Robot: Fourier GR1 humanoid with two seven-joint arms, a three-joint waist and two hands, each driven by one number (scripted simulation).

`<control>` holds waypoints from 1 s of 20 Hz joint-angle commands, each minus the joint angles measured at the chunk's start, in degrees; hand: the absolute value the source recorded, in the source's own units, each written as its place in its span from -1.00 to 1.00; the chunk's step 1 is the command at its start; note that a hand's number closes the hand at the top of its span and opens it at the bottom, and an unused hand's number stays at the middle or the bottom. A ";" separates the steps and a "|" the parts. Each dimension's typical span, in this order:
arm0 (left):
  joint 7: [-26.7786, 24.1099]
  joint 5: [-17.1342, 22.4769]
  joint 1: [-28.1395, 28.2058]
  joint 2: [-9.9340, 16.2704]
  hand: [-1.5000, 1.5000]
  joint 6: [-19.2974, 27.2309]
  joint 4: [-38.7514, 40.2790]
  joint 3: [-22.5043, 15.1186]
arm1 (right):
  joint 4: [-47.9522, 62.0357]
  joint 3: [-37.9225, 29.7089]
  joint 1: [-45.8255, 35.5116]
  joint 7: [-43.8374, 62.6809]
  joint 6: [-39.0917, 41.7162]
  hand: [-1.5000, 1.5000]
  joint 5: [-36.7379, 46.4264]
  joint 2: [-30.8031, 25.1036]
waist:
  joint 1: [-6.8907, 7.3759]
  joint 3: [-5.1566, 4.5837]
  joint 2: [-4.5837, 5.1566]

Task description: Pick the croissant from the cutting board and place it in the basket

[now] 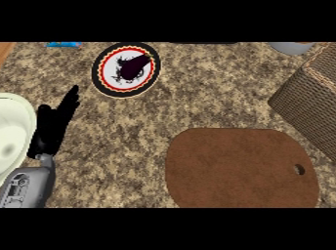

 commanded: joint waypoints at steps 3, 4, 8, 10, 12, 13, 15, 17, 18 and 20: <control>3.14 -0.70 -0.86 -0.38 0.00 0.25 -1.75 -0.63 | 13.33 5.53 -1.54 -11.49 -7.65 1.00 6.34 0.09 | -0.18 0.02 -0.15; 1.73 0.12 -1.03 0.38 0.00 -0.72 -0.51 0.35 | 15.22 6.53 -2.45 -13.20 -8.64 1.00 7.57 -0.42 | -0.19 0.00 -0.13; 0.14 -0.64 -2.41 -0.18 0.00 0.36 2.72 0.75 | 20.66 7.52 -1.17 -17.00 -11.69 1.00 9.45 1.25 | -0.59 0.00 -0.16; 2.87 0.14 -3.93 0.30 0.00 -0.07 0.83 1.19 | 22.74 8.65 -4.46 -14.75 -6.68 1.00 7.93 2.08 | -0.36 -0.01 -0.19; -0.68 -0.76 -0.43 -0.70 0.00 0.43 1.44 0.24 | 28.08 7.43 -6.79 -10.51 -6.79 1.00 7.36 4.36 | 0.30 -0.02 -0.01; 1.45 -0.46 -2.05 -0.01 0.00 -0.18 -0.46 0.23 | 31.62 7.18 -6.66 -12.91 -7.04 -1.00 7.66 3.59 | 0.36 0.02 0.00; 0.51 1.90 -0.85 1.79 0.00 -2.63 0.01 2.35 | 31.36 7.29 -5.65 -14.06 -7.58 -1.00 7.14 5.43 | -0.23 0.00 -0.19; 3.47 -1.35 -0.74 -1.20 0.00 0.53 -2.48 -1.06 | 33.79 5.97 -8.79 -13.44 -7.71 -1.00 5.80 6.42 | -0.15 0.01 -0.26; -1.05 -0.24 -1.54 0.44 0.00 -0.36 1.97 1.52 | 34.31 5.75 -10.26 -12.72 -6.76 -1.00 5.40 6.17 | -0.38 -0.02 -0.20; 1.28 -0.44 -0.62 -1.06 0.00 0.18 0.12 0.27 | 38.38 4.51 -10.22 -16.45 -10.46 -1.00 5.14 7.15 | -0.14 0.02 -0.15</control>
